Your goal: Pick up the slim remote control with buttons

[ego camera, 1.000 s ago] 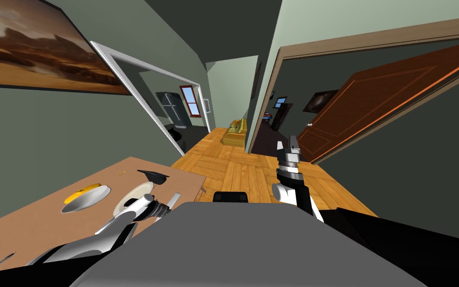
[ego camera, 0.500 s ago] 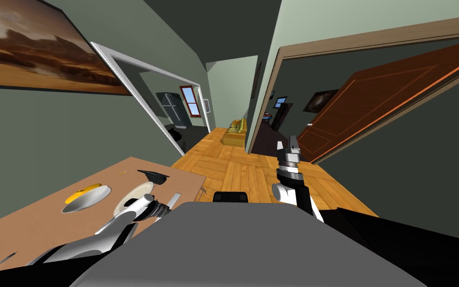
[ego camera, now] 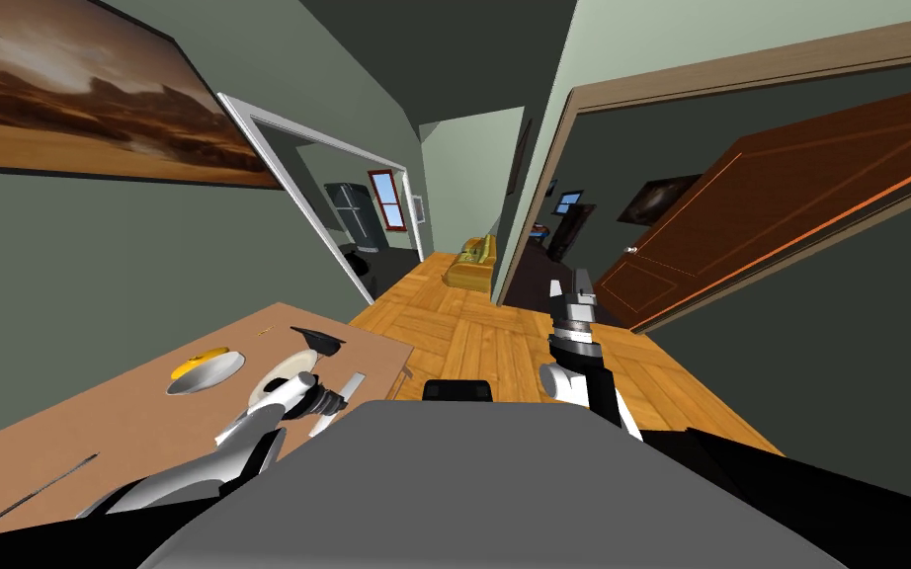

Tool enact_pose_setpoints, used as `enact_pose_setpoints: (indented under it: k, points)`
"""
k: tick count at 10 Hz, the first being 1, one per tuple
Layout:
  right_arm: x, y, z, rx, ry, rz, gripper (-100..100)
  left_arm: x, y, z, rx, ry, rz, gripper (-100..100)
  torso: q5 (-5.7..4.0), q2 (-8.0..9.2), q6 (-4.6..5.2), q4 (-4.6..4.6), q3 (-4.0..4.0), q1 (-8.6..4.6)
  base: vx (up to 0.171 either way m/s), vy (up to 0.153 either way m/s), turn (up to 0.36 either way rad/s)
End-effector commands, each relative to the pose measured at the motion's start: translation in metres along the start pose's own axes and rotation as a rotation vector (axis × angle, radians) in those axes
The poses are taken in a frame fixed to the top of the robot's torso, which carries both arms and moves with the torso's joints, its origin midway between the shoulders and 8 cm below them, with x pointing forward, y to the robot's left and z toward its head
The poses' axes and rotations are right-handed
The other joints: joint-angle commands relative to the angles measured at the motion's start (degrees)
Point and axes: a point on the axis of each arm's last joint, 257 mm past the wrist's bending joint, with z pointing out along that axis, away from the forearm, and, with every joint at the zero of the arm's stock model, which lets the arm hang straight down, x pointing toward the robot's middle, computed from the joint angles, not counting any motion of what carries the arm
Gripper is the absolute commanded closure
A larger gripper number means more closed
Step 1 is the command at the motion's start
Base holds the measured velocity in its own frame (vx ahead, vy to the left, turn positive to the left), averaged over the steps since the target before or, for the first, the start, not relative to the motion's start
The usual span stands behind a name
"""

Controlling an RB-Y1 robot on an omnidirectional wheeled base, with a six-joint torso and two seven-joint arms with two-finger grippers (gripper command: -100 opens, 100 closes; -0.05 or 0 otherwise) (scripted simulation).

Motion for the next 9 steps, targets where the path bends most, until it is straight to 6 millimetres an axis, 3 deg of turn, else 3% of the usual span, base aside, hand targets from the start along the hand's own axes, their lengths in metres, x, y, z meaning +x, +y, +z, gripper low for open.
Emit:
enact_pose_setpoints:
  k: [1,2,3,4,5,6,7,8,9]
  points:
    - [0.0,0.0,0.0,0.0,0.0,0.0,0,0.011,-0.012,-0.003,0.028,0.002,0.041,100,0.0,0.0,0.0,0.0,0.0,0.0,-0.014,-0.001,0.063]
    - [0.0,0.0,0.0,0.0,0.0,0.0,0,0.015,-0.009,-0.001,0.016,0.003,0.032,100,-0.02,-0.03,0.07,0.01,-0.01,-0.01,-0.006,-0.001,-0.023]
    - [0.0,0.0,0.0,0.0,0.0,0.0,0,0.004,-0.002,0.003,-0.001,-0.014,0.017,100,-0.03,-0.06,0.12,0.0,-0.03,-0.03,0.003,0.002,-0.026]
    - [0.0,0.0,0.0,0.0,0.0,0.0,0,0.023,-0.001,0.001,-0.006,0.001,0.024,100,-0.01,-0.07,0.09,-0.03,-0.05,-0.04,-0.011,0.005,0.143]
    - [0.0,0.0,0.0,0.0,0.0,0.0,0,0.019,-0.003,0.001,-0.001,-0.014,0.035,100,-0.01,-0.05,0.04,-0.03,-0.04,-0.03,-0.013,0.0,0.069]
    - [0.0,0.0,0.0,0.0,0.0,0.0,0,0.04,0.0,0.0,-0.01,0.011,0.036,100,-0.01,-0.03,0.03,-0.04,-0.03,-0.03,-0.022,0.007,0.143]
    - [0.0,0.0,0.0,0.0,0.0,0.0,0,0.033,-0.003,0.0,-0.001,-0.014,0.053,100,0.01,-0.03,0.03,-0.02,-0.03,-0.02,-0.014,0.002,0.047]
    - [0.0,0.0,0.0,0.0,0.0,0.0,0,0.055,0.001,-0.002,-0.013,0.014,0.052,100,-0.01,-0.03,0.01,-0.03,-0.03,-0.02,-0.016,0.008,0.126]
    - [0.0,0.0,0.0,0.0,0.0,0.0,0,0.049,-0.001,-0.002,-0.005,-0.008,0.066,100,0.0,-0.04,0.0,-0.02,-0.03,-0.01,-0.011,0.003,0.059]
